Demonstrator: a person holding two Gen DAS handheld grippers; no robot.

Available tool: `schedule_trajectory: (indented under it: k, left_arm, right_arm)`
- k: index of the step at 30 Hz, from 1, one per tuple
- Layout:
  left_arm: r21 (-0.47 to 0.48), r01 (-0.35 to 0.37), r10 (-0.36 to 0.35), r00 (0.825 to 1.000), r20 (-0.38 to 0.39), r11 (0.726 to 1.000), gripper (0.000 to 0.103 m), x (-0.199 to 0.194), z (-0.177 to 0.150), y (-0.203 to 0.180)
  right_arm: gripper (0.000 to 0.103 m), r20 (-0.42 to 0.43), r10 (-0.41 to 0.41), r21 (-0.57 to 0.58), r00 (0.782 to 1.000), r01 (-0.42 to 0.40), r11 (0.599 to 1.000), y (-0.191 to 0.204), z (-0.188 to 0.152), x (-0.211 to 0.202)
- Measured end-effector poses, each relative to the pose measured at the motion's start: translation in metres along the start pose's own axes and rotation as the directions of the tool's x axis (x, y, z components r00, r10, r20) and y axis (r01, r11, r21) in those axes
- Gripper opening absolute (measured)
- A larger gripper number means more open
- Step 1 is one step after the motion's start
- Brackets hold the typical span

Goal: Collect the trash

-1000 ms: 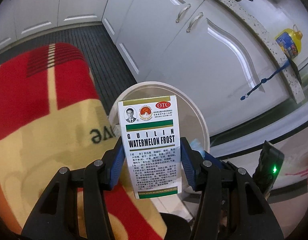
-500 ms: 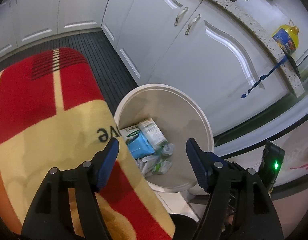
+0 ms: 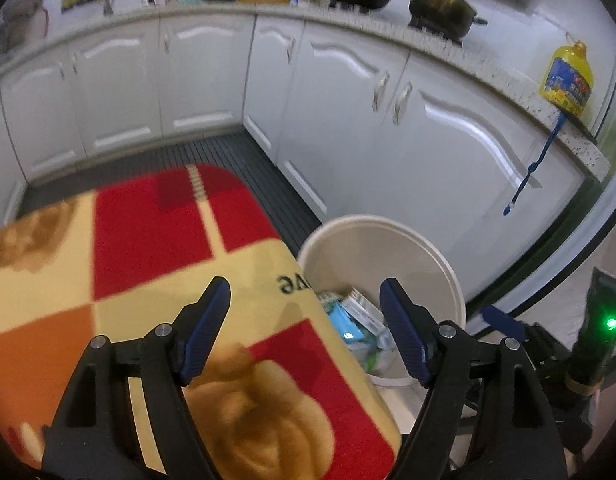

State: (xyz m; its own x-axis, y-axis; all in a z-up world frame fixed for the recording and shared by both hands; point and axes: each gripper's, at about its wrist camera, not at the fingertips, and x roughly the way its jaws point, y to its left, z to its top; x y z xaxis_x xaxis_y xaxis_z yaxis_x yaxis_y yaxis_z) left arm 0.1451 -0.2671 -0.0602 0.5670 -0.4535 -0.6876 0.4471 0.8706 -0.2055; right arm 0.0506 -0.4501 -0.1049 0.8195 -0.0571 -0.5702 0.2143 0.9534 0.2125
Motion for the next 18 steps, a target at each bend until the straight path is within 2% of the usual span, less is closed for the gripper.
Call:
schedule_trajectory:
  k: [4, 6, 8, 10, 14, 18]
  left_arm:
    - [0.025, -0.015, 0.013, 0.997, 0.072, 1.000, 0.078, -0.028, -0.002, 0.008]
    - [0.018, -0.031, 0.029, 0.994, 0.108, 0.999, 0.078, -0.044, -0.004, 0.015]
    - [0.006, -0.039, 0.038, 0.990, 0.138, 0.999, 0.078, -0.058, -0.006, 0.020]
    - [-0.008, -0.051, 0.052, 0.985, 0.166, 0.999, 0.086, -0.070, -0.008, 0.024]
    - [-0.021, -0.076, 0.079, 0.971, 0.224, 0.997, 0.087, -0.098, -0.014, 0.033]
    - [-0.030, -0.084, 0.089, 0.965, 0.245, 0.996, 0.087, -0.116, -0.019, 0.039]
  right_arm:
    - [0.084, 0.078, -0.019, -0.019, 0.997, 0.021, 1.000, 0.014, 0.003, -0.024]
    - [0.090, 0.115, -0.026, -0.018, 0.993, 0.028, 0.999, 0.020, 0.005, -0.035]
    - [0.091, 0.153, -0.025, -0.019, 0.988, 0.028, 0.999, 0.027, 0.007, -0.047]
    - [0.092, 0.175, -0.018, -0.027, 0.984, 0.023, 0.999, 0.036, 0.007, -0.057]
    - [0.093, 0.218, -0.011, -0.036, 0.976, 0.020, 0.999, 0.050, 0.005, -0.074]
    - [0.094, 0.252, -0.006, -0.035, 0.968, 0.015, 0.999, 0.061, 0.003, -0.088]
